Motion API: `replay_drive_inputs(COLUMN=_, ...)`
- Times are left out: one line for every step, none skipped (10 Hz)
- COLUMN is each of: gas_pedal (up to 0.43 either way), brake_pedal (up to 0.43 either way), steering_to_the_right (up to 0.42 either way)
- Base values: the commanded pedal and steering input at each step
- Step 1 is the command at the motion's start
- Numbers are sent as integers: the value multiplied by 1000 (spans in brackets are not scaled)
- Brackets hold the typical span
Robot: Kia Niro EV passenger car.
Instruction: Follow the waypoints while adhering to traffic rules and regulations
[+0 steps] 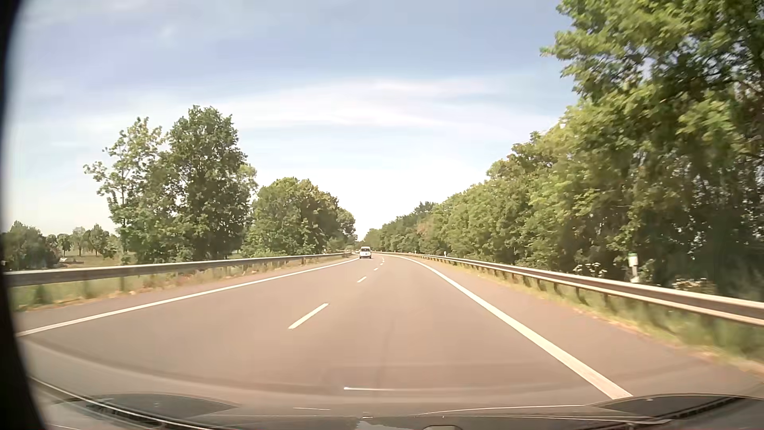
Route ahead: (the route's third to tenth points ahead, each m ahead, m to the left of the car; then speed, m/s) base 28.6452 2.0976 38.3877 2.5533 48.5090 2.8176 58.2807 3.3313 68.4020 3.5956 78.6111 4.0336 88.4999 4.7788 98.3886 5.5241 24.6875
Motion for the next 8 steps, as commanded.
replay_drive_inputs(gas_pedal=228, brake_pedal=0, steering_to_the_right=-3)
replay_drive_inputs(gas_pedal=228, brake_pedal=0, steering_to_the_right=-3)
replay_drive_inputs(gas_pedal=228, brake_pedal=0, steering_to_the_right=-3)
replay_drive_inputs(gas_pedal=228, brake_pedal=0, steering_to_the_right=-3)
replay_drive_inputs(gas_pedal=228, brake_pedal=0, steering_to_the_right=-3)
replay_drive_inputs(gas_pedal=228, brake_pedal=0, steering_to_the_right=-3)
replay_drive_inputs(gas_pedal=228, brake_pedal=0, steering_to_the_right=-3)
replay_drive_inputs(gas_pedal=228, brake_pedal=0, steering_to_the_right=-2)
